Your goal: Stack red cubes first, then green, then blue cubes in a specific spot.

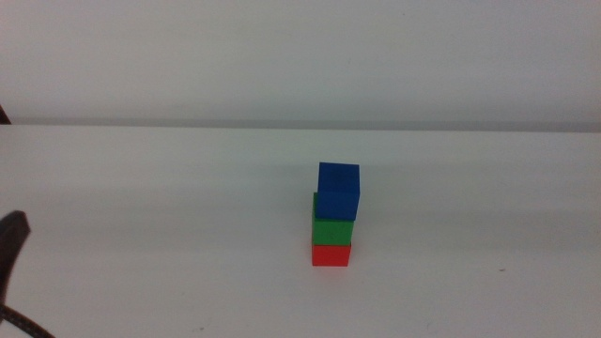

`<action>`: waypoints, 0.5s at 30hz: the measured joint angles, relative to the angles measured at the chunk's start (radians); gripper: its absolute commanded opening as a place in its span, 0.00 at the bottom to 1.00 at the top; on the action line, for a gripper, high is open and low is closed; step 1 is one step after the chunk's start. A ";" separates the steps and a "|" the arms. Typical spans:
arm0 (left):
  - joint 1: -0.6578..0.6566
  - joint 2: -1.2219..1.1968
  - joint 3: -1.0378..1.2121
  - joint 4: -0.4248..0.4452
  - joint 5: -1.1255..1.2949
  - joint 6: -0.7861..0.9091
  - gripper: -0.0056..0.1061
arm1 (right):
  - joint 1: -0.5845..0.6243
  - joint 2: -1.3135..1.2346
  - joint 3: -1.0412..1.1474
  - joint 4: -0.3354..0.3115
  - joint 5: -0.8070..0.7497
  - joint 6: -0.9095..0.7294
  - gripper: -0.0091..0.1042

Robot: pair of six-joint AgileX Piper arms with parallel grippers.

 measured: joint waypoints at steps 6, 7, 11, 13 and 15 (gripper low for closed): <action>0.034 -0.009 0.002 -0.005 -0.054 0.046 0.89 | 0.000 0.000 0.000 0.000 0.000 0.000 0.88; 0.034 -0.009 0.002 -0.005 -0.062 0.053 0.89 | 0.000 0.000 0.000 0.000 0.000 0.000 0.88; 0.034 -0.009 0.002 -0.005 -0.132 0.053 0.89 | 0.000 0.000 0.000 0.000 0.000 0.000 0.88; 0.034 -0.009 0.002 -0.005 -0.166 0.053 0.89 | 0.000 0.000 0.000 0.000 0.000 0.000 0.88; 0.034 -0.009 0.002 -0.005 -0.187 0.053 0.89 | 0.000 0.000 0.000 0.000 0.000 0.000 0.88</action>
